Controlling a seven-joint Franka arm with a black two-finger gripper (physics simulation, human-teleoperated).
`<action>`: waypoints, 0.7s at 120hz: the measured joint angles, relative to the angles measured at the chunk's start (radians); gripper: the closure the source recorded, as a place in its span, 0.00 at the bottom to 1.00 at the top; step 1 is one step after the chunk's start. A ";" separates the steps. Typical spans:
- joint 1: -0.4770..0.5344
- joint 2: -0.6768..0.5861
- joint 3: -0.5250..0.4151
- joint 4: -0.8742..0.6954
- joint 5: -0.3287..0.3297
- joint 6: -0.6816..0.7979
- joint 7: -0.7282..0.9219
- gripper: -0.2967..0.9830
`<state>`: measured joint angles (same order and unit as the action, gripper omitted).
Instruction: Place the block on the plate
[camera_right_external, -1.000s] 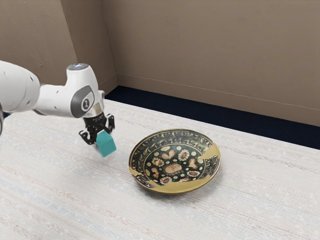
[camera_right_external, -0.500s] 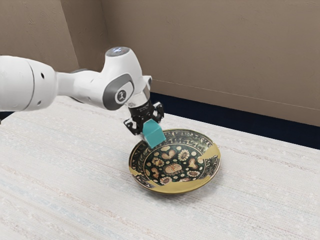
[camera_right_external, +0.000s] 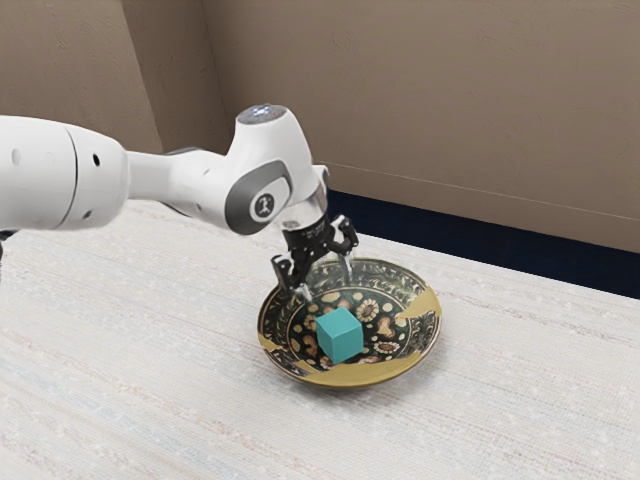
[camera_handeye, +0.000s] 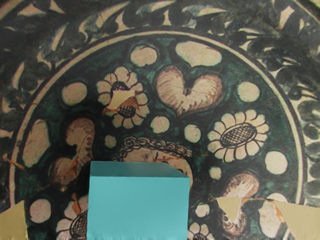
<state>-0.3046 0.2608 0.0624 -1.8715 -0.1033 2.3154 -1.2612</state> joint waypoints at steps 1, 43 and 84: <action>0.000 -0.001 0.001 0.001 0.000 -0.002 0.002 0.28; 0.022 -0.105 0.117 0.074 0.187 -0.181 0.399 0.24; 0.088 -0.268 0.114 0.066 0.247 -0.398 0.687 0.23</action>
<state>-0.2165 -0.0071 0.1764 -1.8059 0.1435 1.9172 -0.5740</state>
